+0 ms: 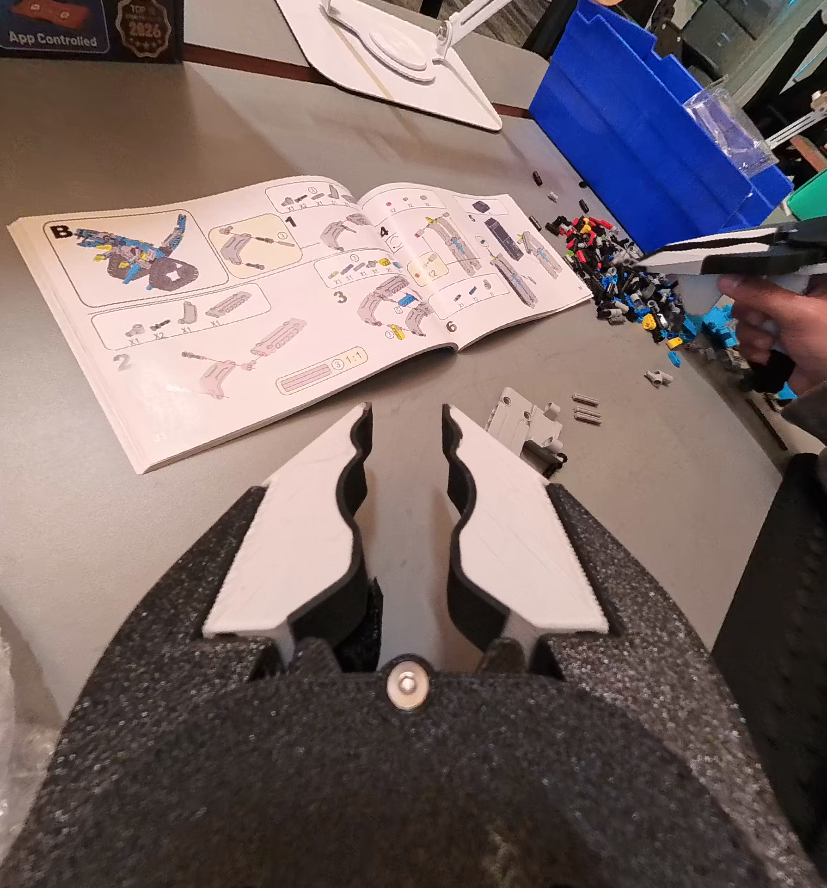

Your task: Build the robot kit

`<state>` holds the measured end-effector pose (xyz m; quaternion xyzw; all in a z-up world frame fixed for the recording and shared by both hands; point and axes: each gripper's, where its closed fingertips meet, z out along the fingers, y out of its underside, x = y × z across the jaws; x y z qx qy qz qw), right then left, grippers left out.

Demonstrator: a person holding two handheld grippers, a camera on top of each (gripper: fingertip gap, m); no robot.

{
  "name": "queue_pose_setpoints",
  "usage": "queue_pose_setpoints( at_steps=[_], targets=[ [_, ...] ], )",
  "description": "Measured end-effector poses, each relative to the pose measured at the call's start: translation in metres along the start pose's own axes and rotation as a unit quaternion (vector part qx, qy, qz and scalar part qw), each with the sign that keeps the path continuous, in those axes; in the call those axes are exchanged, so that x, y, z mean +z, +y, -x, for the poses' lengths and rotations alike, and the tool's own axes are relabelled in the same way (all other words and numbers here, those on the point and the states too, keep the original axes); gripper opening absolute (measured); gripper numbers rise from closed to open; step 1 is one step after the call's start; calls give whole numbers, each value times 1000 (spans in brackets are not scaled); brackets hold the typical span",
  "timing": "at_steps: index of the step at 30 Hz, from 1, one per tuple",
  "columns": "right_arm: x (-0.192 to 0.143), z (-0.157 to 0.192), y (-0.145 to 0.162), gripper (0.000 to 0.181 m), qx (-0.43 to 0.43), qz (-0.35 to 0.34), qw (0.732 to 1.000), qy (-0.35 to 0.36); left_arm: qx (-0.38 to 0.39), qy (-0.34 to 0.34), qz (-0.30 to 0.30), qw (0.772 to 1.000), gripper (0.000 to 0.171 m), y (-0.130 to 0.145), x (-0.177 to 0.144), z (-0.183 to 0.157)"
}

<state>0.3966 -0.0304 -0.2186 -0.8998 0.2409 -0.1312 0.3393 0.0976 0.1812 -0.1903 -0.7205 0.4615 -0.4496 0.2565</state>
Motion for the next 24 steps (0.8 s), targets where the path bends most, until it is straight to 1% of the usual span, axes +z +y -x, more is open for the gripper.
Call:
queue_pose_setpoints(
  at_steps=[5,8,9,14,20,24],
  targets=[
    [0,4,2,12,-12,5,1000,1,0,2,2,1000,28,1,1,-1],
    [-8,4,1,1,-6,2,1000,-13,0,2,3,1000,28,1,1,-1],
    [-12,1,0,0,-5,-1,1000,-10,0,2,3,1000,28,1,1,-1],
    [-25,-20,4,0,3,-3,1000,19,0,4,3,1000,28,1,1,-1],
    [-22,-46,18,0,32,15,996,79,0,4,3,1000,28,1,1,-2],
    [-17,-50,20,0,52,19,995,83,0,4,4,1000,28,1,1,-2]
  ],
)
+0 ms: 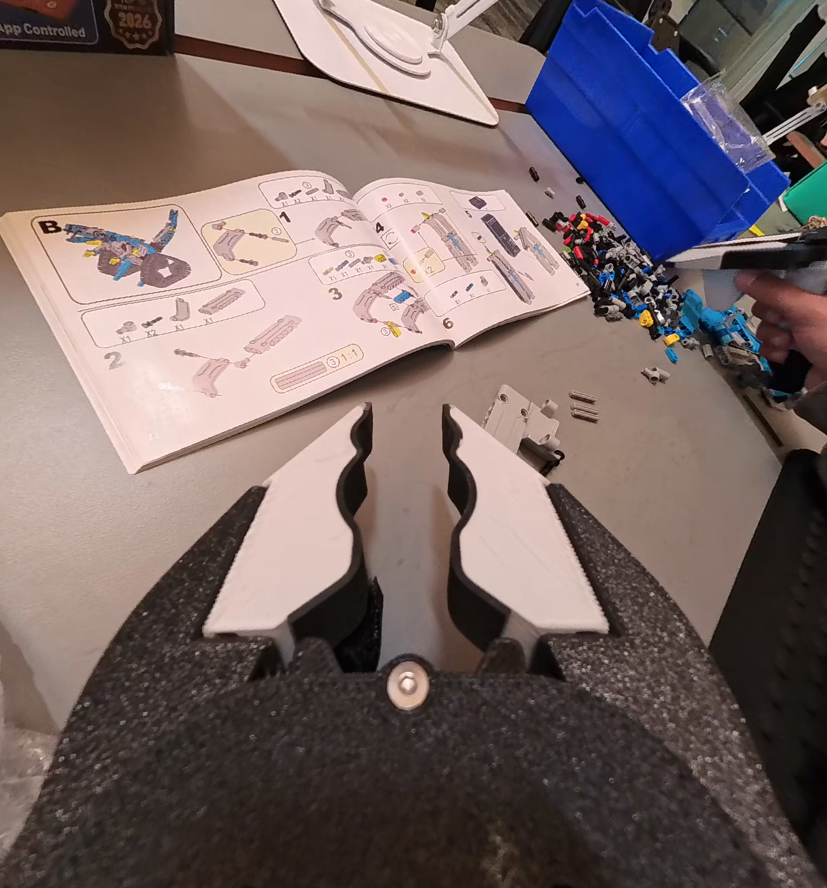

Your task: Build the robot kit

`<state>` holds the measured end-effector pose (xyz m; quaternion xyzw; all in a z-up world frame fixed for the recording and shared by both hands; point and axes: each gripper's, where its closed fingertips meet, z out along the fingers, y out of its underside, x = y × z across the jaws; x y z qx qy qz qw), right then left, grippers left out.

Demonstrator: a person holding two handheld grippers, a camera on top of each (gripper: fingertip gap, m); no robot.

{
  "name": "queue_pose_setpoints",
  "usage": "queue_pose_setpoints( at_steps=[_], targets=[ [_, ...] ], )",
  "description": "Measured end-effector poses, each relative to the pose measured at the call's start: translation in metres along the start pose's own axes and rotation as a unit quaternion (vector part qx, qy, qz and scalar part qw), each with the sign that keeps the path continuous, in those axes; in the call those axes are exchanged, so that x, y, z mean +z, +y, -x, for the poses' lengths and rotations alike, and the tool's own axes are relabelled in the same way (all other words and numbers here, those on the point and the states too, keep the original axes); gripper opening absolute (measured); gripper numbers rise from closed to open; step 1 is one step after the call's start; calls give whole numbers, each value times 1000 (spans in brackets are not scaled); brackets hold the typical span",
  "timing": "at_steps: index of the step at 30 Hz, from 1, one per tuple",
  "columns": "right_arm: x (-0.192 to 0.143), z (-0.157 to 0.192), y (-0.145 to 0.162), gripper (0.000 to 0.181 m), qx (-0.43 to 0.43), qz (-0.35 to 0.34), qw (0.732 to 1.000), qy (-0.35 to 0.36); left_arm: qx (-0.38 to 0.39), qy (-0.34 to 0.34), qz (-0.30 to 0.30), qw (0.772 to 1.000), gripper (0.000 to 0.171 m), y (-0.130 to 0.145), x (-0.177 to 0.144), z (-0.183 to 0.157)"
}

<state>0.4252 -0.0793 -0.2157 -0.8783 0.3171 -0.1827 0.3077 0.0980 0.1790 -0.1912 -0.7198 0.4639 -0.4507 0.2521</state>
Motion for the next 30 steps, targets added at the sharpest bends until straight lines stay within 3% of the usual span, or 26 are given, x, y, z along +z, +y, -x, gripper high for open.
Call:
queue_pose_setpoints(
  at_steps=[3,8,14,19,22,30],
  targets=[
    [3,14,-14,0,15,-23,999,-25,0,1,1,1000,28,0,1,-1],
    [17,18,-27,9,80,-33,996,10,1,0,1,1000,28,0,0,0],
    [28,19,-20,18,145,-18,989,19,-3,3,0,1000,28,0,0,-1],
    [31,22,-23,20,133,-19,991,18,-5,6,0,1000,28,0,0,-1],
    [32,24,-24,3,103,-18,994,24,-5,5,0,1000,28,0,-1,-1],
    [15,24,-35,3,63,-48,997,25,-5,3,-1,1000,28,0,-1,0]
  ],
)
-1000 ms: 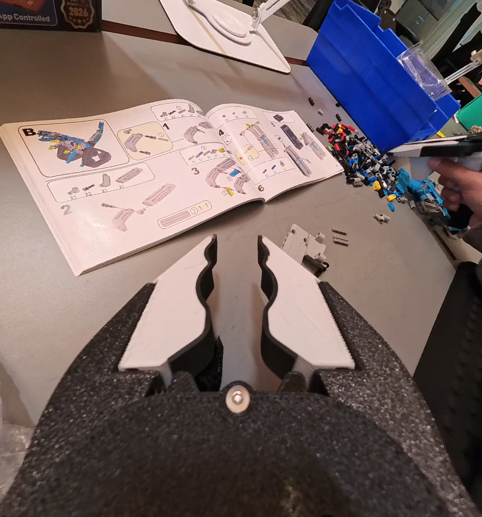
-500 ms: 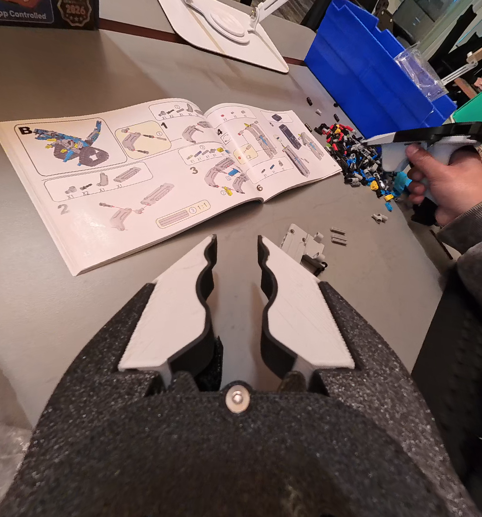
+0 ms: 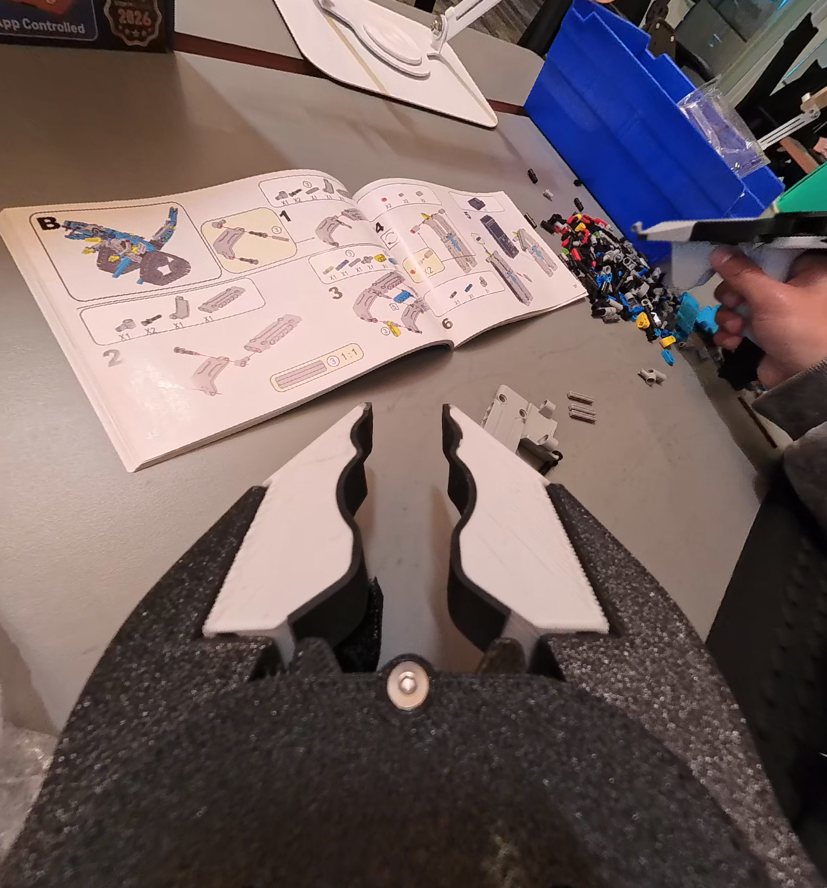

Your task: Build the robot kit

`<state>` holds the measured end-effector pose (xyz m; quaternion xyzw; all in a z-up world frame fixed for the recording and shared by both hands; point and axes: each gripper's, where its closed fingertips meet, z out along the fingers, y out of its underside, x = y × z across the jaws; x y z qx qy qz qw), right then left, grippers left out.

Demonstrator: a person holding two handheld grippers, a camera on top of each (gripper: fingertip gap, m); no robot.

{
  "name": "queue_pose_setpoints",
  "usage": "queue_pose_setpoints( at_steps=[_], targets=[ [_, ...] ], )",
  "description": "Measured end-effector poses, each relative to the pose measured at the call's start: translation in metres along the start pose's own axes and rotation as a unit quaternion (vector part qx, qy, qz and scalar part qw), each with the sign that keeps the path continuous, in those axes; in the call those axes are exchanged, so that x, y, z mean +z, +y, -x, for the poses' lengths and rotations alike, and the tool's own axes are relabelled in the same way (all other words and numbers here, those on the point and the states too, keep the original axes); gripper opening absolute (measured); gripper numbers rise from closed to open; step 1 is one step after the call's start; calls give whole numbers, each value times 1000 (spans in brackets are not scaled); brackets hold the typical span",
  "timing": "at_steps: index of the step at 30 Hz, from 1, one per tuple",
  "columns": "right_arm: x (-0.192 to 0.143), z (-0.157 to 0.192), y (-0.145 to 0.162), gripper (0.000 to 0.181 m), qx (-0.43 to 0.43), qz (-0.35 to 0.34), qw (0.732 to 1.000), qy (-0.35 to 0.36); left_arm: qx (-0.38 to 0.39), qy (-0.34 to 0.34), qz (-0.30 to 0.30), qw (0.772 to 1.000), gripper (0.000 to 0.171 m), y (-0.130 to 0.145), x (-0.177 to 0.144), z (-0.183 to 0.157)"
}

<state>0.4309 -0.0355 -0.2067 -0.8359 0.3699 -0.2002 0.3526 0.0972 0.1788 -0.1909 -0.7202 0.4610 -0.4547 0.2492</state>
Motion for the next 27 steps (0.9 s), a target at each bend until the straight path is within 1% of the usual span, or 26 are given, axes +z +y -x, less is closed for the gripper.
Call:
queue_pose_setpoints(
  at_steps=[3,5,6,8,10,12,13,15,17,19,20,23,26,27],
  targets=[
    [-4,-1,-5,3,-9,-9,1000,-4,0,2,0,1000,28,0,0,-1],
    [-9,7,-12,3,-10,-27,999,-26,0,1,1,1000,28,0,0,0],
    [-14,18,-17,2,-10,-41,997,-58,0,1,0,1000,28,0,0,0],
    [-34,55,-27,3,-21,-76,984,-161,-1,-1,0,1000,28,0,0,1],
    [-61,98,-25,3,-65,-84,958,-267,1,-3,-1,1000,28,-1,0,2],
    [-95,147,-7,3,-135,-68,915,-375,3,-7,-3,1000,28,-2,0,2],
    [-108,168,8,3,-169,-44,893,-415,5,-8,-5,1000,28,-2,0,2],
    [-128,201,43,3,-229,14,853,-469,12,-13,-7,1000,28,-3,-1,2],
    [-144,227,72,3,-276,47,814,-508,20,-17,-7,1000,28,-3,-1,1],
    [-155,244,97,3,-317,78,784,-528,32,-25,-9,999,28,-4,-2,2],
    [-156,250,108,3,-341,84,776,-525,38,-29,-10,999,28,-4,-2,2],
    [-149,261,125,3,-388,80,768,-503,52,-43,-10,998,27,-5,-3,4],
    [-141,258,129,5,-395,80,775,-488,65,-68,-12,996,26,-6,-4,10],
    [-142,256,126,9,-394,81,775,-487,68,-80,-14,994,25,-7,-4,13]
  ],
)
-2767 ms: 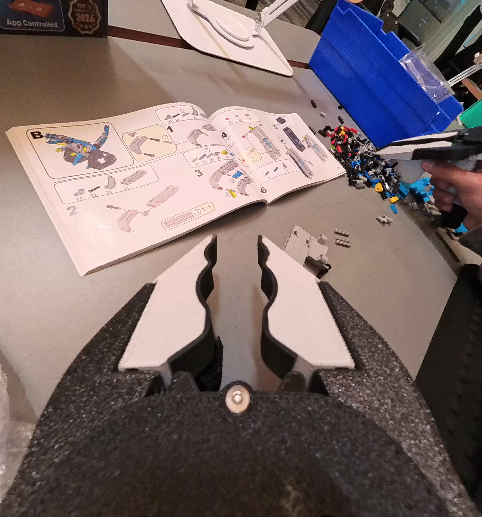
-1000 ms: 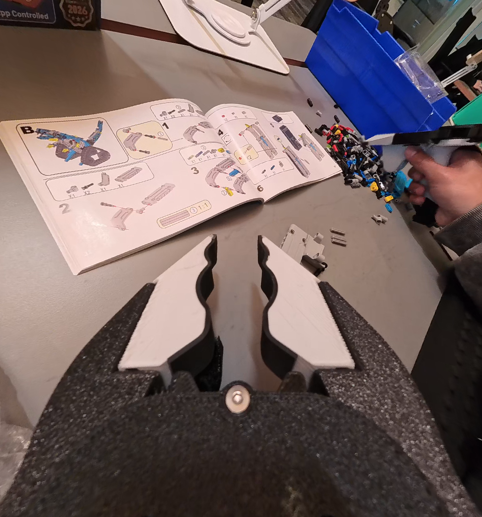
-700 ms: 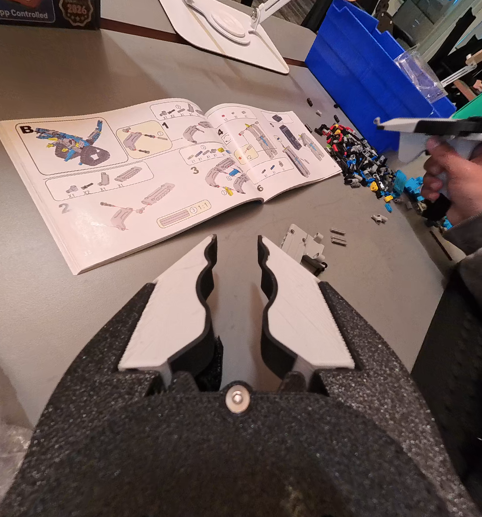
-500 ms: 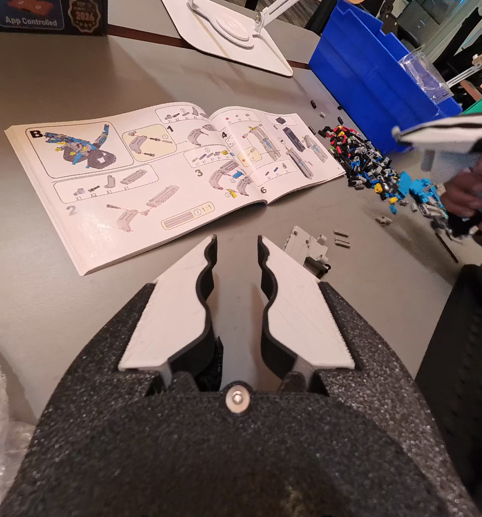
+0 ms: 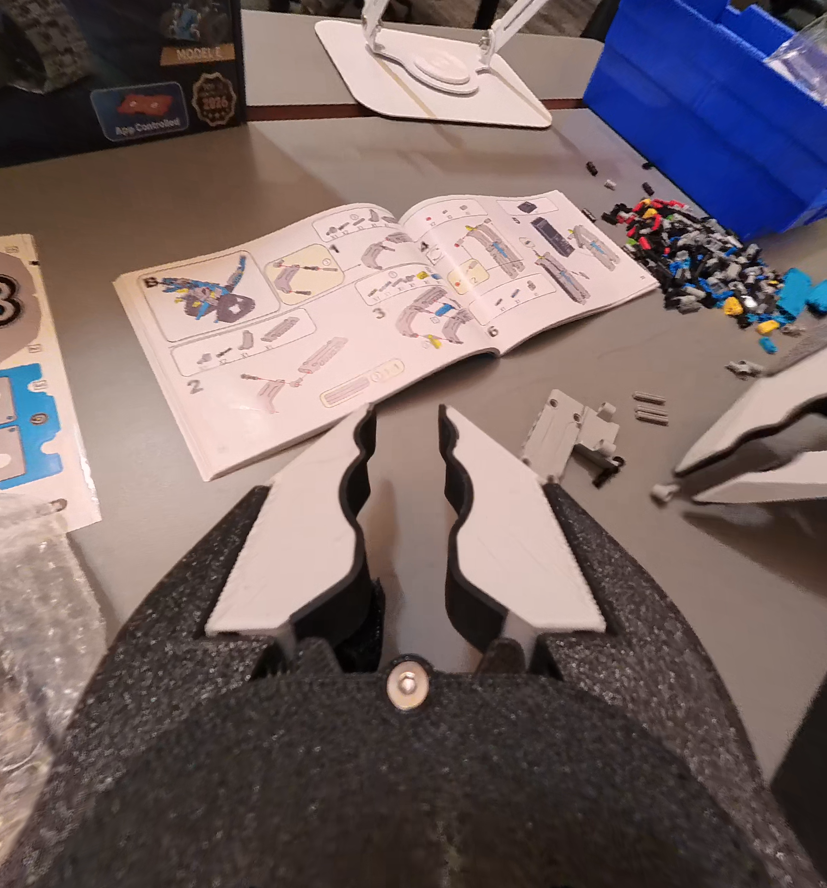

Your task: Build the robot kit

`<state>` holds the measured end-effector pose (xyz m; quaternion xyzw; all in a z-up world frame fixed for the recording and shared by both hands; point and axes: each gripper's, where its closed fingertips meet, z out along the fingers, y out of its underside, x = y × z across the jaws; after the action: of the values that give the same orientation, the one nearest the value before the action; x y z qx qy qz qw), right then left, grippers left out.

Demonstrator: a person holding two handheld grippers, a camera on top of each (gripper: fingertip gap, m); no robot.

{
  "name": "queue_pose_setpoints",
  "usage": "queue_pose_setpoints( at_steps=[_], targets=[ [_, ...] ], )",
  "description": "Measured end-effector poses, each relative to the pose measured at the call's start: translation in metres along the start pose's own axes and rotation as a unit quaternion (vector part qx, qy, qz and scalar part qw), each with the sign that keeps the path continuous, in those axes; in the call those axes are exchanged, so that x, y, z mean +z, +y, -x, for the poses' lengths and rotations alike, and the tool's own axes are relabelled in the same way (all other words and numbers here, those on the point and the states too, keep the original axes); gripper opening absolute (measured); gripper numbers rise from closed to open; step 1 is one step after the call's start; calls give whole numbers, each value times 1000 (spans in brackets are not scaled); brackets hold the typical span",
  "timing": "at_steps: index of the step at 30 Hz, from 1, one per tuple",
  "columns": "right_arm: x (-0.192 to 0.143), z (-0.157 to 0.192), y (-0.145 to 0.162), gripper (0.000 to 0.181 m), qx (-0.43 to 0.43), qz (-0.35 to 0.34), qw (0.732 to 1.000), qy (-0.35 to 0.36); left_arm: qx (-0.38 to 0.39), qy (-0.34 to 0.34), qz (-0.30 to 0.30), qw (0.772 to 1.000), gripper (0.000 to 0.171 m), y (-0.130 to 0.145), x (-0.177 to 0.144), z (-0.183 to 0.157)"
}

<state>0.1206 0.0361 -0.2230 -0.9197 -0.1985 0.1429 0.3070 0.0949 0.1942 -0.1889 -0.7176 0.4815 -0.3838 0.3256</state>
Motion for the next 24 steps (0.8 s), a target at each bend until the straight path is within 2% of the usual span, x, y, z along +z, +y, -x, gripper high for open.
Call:
queue_pose_setpoints(
  at_steps=[2,4,6,9,12,15,18,21,24],
  targets=[
    [-20,-8,-13,13,-21,0,1000,13,0,-27,5,1000,24,-3,0,9],
    [-56,-21,-35,17,-51,5,998,30,5,-26,8,1000,24,-17,-6,7],
    [-95,-33,-48,24,-48,37,997,37,33,-24,3,999,24,-40,-16,1],
    [-148,-53,-61,24,-68,73,990,96,63,-18,-19,998,24,-80,-38,-11],
    [-176,-66,-83,29,-90,87,984,128,92,-35,-39,994,27,-120,-50,-11],
    [-165,-88,-109,34,-83,61,986,128,95,-39,-37,994,38,-145,-36,-8],
    [-127,-105,-112,37,-16,-6,997,77,77,-45,-58,994,37,-146,-14,-3],
    [-98,-112,-64,42,88,11,994,71,52,-32,-53,997,37,-112,1,-8],
    [-88,-98,-3,42,94,6,988,123,62,-23,-79,995,36,-80,-7,-18]
  ],
)
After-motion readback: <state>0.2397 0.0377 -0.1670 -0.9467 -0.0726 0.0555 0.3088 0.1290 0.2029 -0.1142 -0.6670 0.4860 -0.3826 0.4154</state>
